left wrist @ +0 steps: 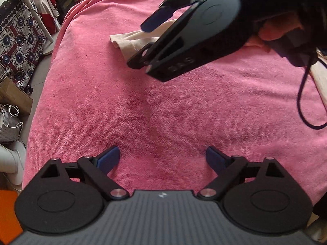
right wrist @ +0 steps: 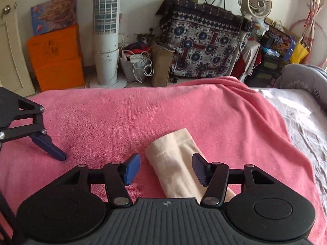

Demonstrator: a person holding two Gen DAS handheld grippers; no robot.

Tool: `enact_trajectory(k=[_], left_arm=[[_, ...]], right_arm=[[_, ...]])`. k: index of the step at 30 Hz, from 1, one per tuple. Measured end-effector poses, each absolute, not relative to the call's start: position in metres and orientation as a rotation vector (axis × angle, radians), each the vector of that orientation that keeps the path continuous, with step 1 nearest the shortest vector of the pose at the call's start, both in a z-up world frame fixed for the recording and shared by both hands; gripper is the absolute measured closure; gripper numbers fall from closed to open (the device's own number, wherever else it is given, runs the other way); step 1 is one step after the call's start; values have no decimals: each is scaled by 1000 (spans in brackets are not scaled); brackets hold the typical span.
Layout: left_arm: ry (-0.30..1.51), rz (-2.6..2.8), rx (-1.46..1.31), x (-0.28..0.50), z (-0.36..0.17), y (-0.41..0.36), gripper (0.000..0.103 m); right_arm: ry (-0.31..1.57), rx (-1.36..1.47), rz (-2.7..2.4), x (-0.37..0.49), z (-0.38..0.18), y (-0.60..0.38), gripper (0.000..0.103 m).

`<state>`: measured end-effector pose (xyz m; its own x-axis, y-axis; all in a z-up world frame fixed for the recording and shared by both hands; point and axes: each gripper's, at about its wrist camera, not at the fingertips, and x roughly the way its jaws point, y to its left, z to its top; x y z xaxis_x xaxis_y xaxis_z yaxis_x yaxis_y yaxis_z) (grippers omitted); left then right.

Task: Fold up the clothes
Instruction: 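Grasp the beige sleeve cuff with the right gripper, then lift the sleeve with the right gripper and lay it across the body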

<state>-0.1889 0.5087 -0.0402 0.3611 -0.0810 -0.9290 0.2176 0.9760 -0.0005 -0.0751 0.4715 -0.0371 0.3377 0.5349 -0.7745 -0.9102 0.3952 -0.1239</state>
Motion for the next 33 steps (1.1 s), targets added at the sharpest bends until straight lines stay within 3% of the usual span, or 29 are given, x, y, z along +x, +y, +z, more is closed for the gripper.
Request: enact_trajectory(k=[2,5,12,20,26,33], left_arm=[[1179,-199,120,-191,-40,510,9],[1171,-203,95,-194,-37,512,9],[1158,-175,81,-190,-16,508,11],[1112,-218,153,-144,6,469,11],[1059,-336,223,-103,21,385,11],[1017,-502,328,-76,24,260,11]], right_arm=[[771,-604,985,-68,-47,477,87],[827,-479,948,-57,-42,465,93],[833,-235,743,-38,-1,390,94],[738,-72,376,-32,62,223,94],[674,-82,95,-42,89,75,94],[690,-71,-184,-67,78,-80,94]])
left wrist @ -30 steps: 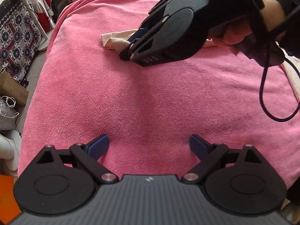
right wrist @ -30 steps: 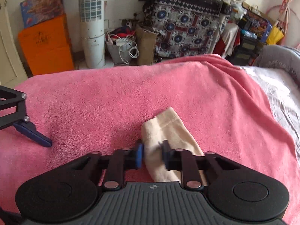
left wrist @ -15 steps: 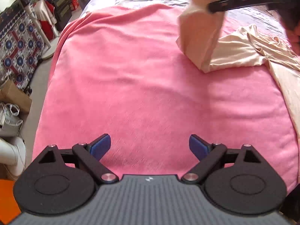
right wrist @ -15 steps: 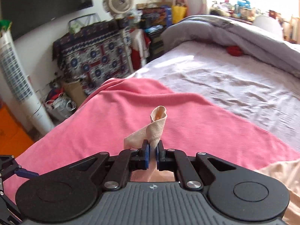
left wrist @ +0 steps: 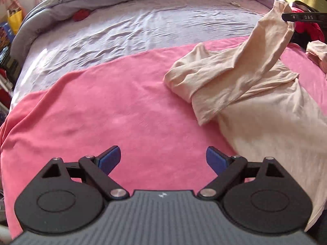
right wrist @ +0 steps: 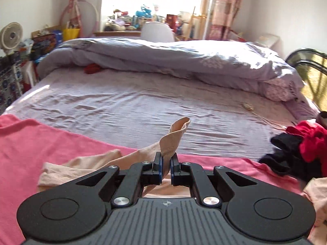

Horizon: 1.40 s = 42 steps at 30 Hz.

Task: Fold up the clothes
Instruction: 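Lift the sleeve with the right gripper and lay it across the body, then pinch the folded shirt edge with the right gripper and press it flat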

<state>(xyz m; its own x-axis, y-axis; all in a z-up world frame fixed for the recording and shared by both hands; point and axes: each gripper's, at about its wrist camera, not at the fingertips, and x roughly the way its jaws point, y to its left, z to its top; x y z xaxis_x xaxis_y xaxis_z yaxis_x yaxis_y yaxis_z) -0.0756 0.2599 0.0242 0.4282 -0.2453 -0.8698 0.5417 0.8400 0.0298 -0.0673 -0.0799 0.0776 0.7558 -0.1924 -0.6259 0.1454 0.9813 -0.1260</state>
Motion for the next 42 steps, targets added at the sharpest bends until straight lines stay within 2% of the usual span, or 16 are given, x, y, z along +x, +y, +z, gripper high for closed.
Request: enact_trajectory(k=[7,11,13,16,17,18,22,26,33,34,35,36,37,42], left_arm=[[1008,-635,409,-59,11,167,11],[1008,-686,449,-52,1,136,11],[1009,-708,454,-48,-3,126,11],[1019,-762,445,-47,-8,113,11],[1017,-778,453,-49,-10,110,11],[1018,-789,461,-51,-12,107,11],[1052,-817,461,-52,-31,103,11],[1105,-801,470,-53,-54,108,11],[1081,-800,443,-62,-72,121,6],[1072,-803,436,-63,-74,123,5],[1064,-804,433,-64,-75,123,3],[1053,-805,432,-66,-76,123,2],[1041,-804,434,-68,-77,123,2],[995,-802,406,-73,-80,130,2]], right_arm=[[848,12,-315,-90,8,-177,94],[971,22,-292,-100,-41,-190,93],[1038,13,-279,-103,-56,-186,89],[1038,-13,-338,-113,-53,-185,57],[1027,-14,-373,-116,-48,-185,41],[1011,-9,-397,-118,-42,-187,38],[945,-57,-175,-105,-10,-166,38],[900,-136,266,-48,6,-105,38],[916,-209,713,51,-17,25,39],[921,-238,719,57,-23,40,41],[926,-269,720,62,-30,54,51],[939,-299,705,66,-37,64,83],[972,-324,682,70,-46,73,99],[912,-298,555,76,-51,66,101]])
